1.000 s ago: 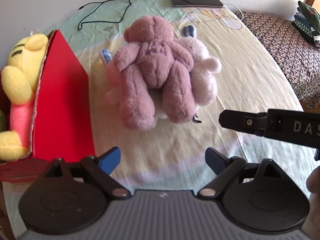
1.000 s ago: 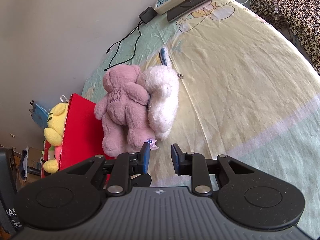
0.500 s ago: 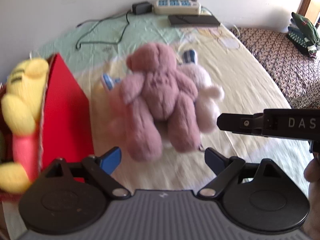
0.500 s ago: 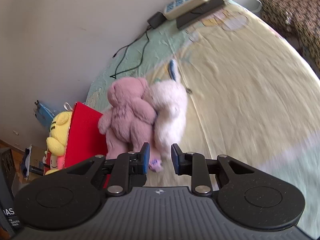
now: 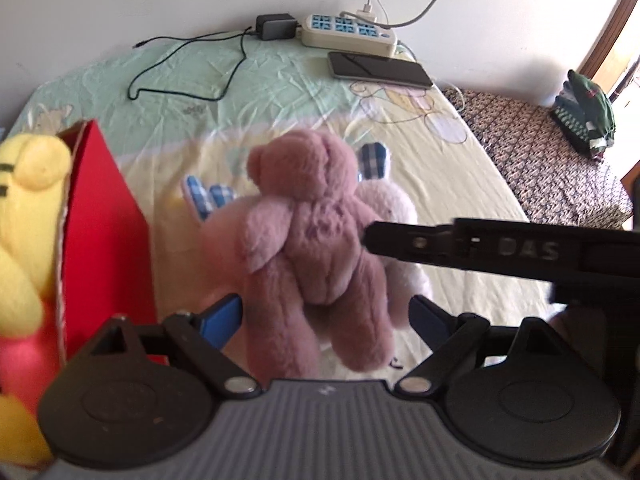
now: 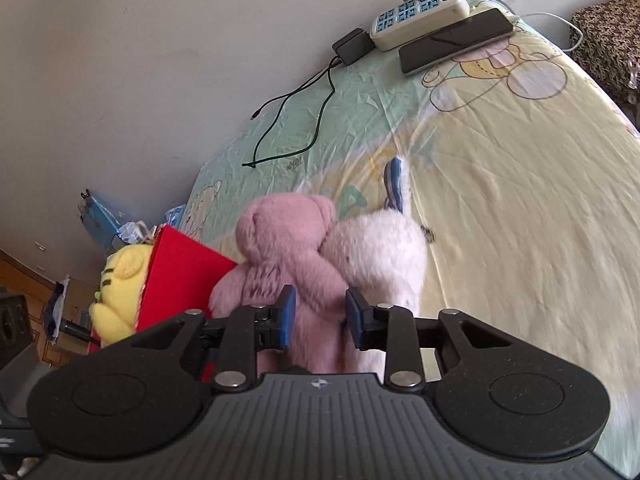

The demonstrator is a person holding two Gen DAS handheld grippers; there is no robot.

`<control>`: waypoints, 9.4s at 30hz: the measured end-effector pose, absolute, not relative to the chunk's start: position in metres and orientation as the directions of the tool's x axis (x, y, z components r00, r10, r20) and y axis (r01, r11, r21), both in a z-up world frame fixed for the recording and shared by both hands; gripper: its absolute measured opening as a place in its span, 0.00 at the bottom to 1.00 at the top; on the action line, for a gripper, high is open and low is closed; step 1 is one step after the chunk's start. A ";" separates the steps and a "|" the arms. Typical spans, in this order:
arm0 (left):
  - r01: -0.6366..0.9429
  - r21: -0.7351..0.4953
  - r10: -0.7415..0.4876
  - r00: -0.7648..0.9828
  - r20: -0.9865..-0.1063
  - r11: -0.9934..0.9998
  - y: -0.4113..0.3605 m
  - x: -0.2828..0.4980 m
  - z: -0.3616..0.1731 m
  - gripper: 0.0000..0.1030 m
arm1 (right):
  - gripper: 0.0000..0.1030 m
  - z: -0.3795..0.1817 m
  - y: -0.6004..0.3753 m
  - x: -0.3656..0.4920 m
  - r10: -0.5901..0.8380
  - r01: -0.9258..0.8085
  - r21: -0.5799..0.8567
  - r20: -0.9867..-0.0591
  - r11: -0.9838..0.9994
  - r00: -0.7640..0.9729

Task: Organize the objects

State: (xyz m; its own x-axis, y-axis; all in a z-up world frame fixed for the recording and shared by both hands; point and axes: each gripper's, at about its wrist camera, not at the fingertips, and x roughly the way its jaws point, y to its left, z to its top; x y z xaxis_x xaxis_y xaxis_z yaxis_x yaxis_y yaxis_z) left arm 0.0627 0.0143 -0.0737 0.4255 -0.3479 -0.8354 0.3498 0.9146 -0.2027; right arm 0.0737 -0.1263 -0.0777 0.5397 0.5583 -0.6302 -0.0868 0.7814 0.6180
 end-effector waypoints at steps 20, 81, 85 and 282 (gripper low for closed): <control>0.297 -0.269 -0.373 0.390 -0.842 0.916 0.029 0.093 -0.094 0.89 | 0.27 -0.092 -0.111 0.092 0.759 -0.162 0.789 -0.479 0.593 0.441; 0.451 -0.272 -0.516 0.610 -0.601 0.850 0.215 -0.023 0.033 0.77 | 0.33 0.049 0.057 -0.026 0.779 -0.476 0.638 -0.350 0.605 0.521; 0.429 -0.276 -0.501 0.605 -0.619 0.860 0.240 0.000 0.024 0.77 | 0.33 0.043 0.093 -0.014 0.765 -0.492 0.600 -0.375 0.631 0.523; 0.369 0.021 -0.111 0.335 -0.936 0.929 0.097 -0.037 -0.113 0.95 | 0.26 -0.063 -0.062 -0.044 0.386 -0.030 0.421 -0.799 0.907 0.461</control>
